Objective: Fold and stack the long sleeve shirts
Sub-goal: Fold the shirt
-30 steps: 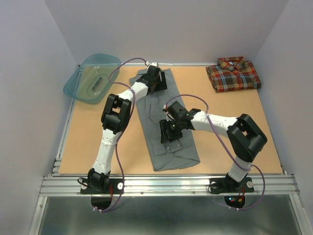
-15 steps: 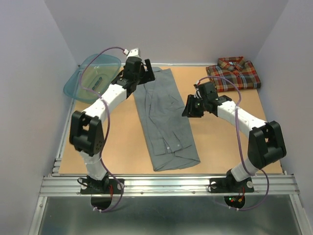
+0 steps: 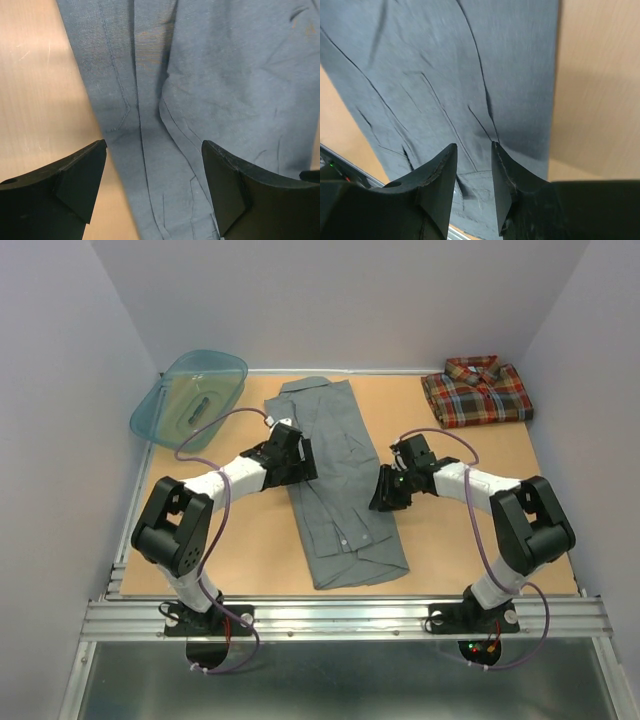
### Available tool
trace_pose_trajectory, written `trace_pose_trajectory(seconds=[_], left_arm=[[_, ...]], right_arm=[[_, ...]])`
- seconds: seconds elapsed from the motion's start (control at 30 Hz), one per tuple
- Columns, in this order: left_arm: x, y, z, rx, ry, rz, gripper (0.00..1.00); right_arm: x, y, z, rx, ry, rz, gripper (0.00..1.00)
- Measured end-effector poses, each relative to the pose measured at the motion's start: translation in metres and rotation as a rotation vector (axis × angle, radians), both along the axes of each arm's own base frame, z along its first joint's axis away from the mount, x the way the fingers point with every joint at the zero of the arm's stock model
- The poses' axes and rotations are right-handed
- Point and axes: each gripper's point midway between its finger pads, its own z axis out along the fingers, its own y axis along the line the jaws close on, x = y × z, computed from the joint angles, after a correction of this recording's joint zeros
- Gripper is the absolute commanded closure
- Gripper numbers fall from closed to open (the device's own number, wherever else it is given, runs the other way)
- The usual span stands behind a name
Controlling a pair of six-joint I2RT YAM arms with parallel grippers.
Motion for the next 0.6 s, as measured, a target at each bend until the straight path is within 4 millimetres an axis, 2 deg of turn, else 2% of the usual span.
trace_pose_trajectory(seconds=[0.1,0.23,0.47,0.6], left_arm=[[0.004,-0.003,-0.015,0.004,0.016,-0.002,0.12],[0.009,-0.003,-0.036,0.035,0.040,-0.002,0.12],[0.044,-0.005,-0.035,0.088,-0.007,-0.003,0.12],[0.061,0.003,-0.031,0.115,-0.020,-0.002,0.11]], right_arm=[[-0.019,0.002,-0.014,-0.011,0.050,0.004,0.61],[-0.028,0.013,-0.020,-0.003,0.055,-0.006,0.61],[-0.035,0.033,-0.020,0.010,0.029,-0.026,0.61],[-0.042,0.047,-0.019,0.008,0.020,-0.015,0.58]])
